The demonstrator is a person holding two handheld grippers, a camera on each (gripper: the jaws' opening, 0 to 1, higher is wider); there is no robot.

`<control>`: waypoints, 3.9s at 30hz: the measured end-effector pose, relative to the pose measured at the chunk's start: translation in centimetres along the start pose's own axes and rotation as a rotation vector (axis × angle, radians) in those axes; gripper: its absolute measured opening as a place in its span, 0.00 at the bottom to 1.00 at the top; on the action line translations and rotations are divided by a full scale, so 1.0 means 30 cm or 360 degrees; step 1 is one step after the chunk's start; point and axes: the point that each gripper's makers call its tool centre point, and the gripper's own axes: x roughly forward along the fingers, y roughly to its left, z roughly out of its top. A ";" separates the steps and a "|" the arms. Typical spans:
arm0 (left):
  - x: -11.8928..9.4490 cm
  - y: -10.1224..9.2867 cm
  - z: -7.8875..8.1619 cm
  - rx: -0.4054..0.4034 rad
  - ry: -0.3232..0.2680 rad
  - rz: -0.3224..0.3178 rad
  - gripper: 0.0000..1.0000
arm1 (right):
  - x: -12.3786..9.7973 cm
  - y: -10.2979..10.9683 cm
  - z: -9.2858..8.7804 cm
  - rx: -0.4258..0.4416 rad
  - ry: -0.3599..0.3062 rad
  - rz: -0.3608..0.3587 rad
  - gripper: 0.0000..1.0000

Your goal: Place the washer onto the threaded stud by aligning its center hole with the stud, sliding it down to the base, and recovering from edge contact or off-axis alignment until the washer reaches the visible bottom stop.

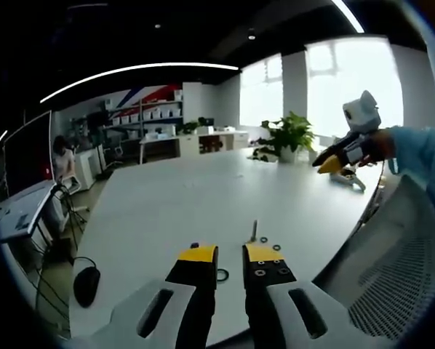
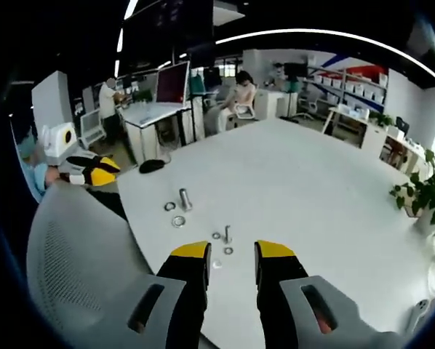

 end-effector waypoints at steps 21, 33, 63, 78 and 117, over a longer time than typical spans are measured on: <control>-0.002 -0.001 -0.009 -0.0015 0.0026 -0.0009 0.07 | 0.135 0.068 -0.017 -0.0239 0.0212 0.0267 0.26; -0.001 0.007 -0.008 -0.0019 0.0023 0.0012 0.07 | 0.187 0.085 -0.081 -0.0347 0.0352 0.0409 0.26; 0.004 0.007 -0.030 -0.0038 0.0083 0.0018 0.00 | 0.247 0.122 -0.184 -0.0368 0.0511 0.0493 0.26; 0.004 0.030 -0.019 -0.0077 0.0050 0.0063 0.11 | 0.282 0.143 -0.255 -0.0337 0.0621 0.0550 0.26; 0.004 0.036 -0.020 -0.0139 0.0044 0.0077 0.07 | 0.469 0.135 -0.379 -0.0525 0.0828 0.0574 0.24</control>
